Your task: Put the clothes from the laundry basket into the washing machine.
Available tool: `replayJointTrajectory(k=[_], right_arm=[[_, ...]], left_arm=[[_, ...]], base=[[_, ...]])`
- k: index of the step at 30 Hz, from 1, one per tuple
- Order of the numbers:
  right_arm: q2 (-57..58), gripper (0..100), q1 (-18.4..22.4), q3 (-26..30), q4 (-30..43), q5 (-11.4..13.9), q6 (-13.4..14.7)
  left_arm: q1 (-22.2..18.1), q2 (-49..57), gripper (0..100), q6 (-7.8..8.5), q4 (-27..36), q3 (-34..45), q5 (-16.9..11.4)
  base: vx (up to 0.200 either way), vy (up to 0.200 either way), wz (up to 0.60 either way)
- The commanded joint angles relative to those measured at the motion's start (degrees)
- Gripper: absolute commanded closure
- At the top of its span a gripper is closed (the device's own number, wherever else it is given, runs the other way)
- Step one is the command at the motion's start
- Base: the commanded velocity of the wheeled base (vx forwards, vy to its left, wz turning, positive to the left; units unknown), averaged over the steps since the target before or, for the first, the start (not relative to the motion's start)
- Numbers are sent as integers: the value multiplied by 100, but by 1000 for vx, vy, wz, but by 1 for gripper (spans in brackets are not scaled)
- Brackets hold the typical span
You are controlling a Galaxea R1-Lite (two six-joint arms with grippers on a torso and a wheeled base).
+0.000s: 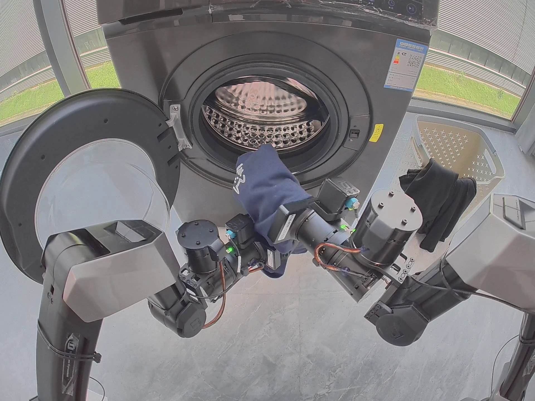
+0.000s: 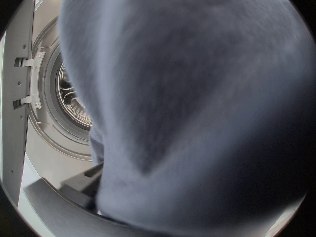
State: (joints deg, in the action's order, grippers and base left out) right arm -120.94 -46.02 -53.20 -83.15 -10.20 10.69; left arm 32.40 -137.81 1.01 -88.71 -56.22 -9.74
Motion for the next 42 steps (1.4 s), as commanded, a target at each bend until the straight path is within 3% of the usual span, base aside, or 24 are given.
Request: replayJointTrajectory(k=[1,10,14,19,26,27,31,33,34,36,40,42], right_arm=[[124,100,76,73,-8,1,3],[414,100,691,653,62,-105,91],[396,100,726,881,62,-105,100],[115,100,673,1057,18,-96,135],[124,100,497,1048,-43,-61,126],[150,0,454,1066,-52,-34,126],[563,0,287,1778,-26,159,12],[563,0,287,1778,-26,159,12],[959,0,137,2789,-70,528,-137],[1126,0,84,3307,-122,678,-190],[1301,0,58,3905,-324,959,-234],[1319,0,84,3958,-324,968,-348]], left_arm=[[-32,-35,100,-48,-15,-38,34],[-208,642,100,-277,-23,147,315],[-217,958,100,-365,-15,331,324],[-190,1617,100,-681,-23,903,473],[-208,2171,100,-857,-23,1527,473],[-208,2250,100,-883,-23,1606,473],[-217,2575,100,-980,-23,1905,535],[-217,2575,100,-980,-23,1905,535],[-182,2945,100,-1296,-23,2318,543],[-155,3138,100,-1446,-23,2529,535],[-155,3252,100,-1411,-23,2669,499],[-164,3261,100,-1384,-32,2748,499]], base=[[0,0,0],[0,0,0],[0,0,0],[0,0,0],[0,0,0],[0,0,0],[0,0,0],[0,0,0],[0,0,0],[0,0,0],[0,0,0],[0,0,0]])
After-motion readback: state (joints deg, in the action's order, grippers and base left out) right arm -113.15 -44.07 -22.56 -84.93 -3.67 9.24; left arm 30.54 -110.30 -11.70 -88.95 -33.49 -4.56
